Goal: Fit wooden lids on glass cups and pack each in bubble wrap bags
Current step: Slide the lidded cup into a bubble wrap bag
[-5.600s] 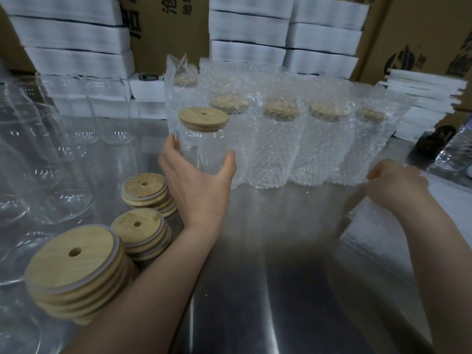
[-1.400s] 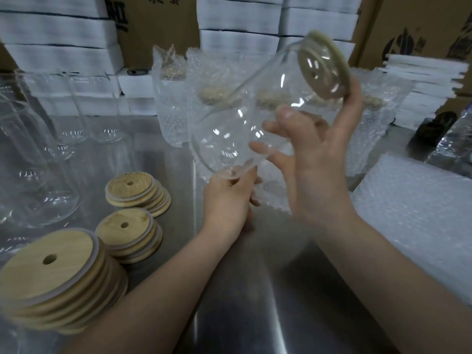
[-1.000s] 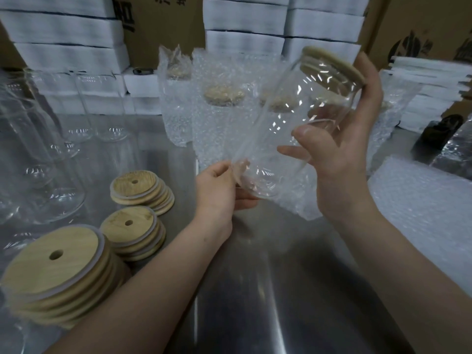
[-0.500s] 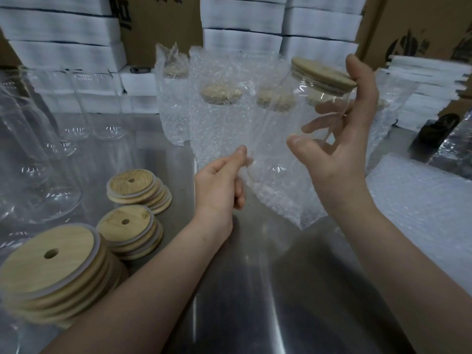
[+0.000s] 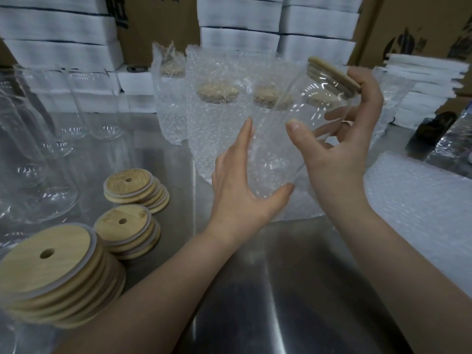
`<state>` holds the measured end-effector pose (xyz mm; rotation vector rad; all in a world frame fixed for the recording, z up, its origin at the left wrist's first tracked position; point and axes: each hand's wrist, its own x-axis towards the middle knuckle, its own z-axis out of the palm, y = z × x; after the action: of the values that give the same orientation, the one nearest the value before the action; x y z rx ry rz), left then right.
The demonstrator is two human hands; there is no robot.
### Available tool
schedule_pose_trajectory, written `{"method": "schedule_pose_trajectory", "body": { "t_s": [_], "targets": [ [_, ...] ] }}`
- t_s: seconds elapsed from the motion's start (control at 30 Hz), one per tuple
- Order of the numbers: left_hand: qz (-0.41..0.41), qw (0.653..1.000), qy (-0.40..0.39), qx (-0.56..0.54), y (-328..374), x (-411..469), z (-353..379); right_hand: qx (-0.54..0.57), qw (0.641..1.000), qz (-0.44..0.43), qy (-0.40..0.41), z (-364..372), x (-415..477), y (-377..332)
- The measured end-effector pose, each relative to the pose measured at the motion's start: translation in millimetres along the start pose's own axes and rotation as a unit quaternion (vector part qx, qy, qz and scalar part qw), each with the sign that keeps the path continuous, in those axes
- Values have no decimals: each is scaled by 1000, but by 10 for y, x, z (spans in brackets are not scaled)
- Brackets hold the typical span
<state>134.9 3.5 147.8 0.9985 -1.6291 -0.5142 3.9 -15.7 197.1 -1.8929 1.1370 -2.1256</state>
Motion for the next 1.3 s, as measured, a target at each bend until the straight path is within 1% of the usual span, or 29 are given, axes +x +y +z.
{"method": "schedule_pose_trajectory", "body": {
  "t_s": [0.07,0.23,0.33,0.57,0.73,0.87,0.93,1.0,1.07,1.17,1.23,1.3],
  "targets": [
    [8,1000,14,-14,-9,17,7,16,1000,21,0,14,-4,-7],
    [41,997,46,-38,-46,27,25,25,999,14,-19,47,-45,-26],
    [67,995,71,-30,-58,31,31,24,999,9,-23,48,-55,-31],
    [92,989,113,-5,-28,23,15,26,998,17,-57,48,-66,-71],
    [127,984,128,14,-10,35,24,57,997,25,-47,54,-46,-90],
    [116,987,102,38,27,16,42,49,998,34,-17,34,-16,-106],
    [102,988,89,80,51,3,55,57,997,50,3,16,5,-109],
    [94,982,94,137,58,-3,76,61,997,51,24,-6,31,-107],
    [72,978,102,166,47,-5,92,65,996,53,42,-24,52,-101],
    [-3,985,92,145,2,-5,105,70,994,69,46,-28,60,-102],
    [-23,987,88,135,-41,2,110,67,995,62,40,-18,43,-107],
    [-26,988,89,125,-47,11,113,58,997,41,35,-9,21,-118]
  ]
}}
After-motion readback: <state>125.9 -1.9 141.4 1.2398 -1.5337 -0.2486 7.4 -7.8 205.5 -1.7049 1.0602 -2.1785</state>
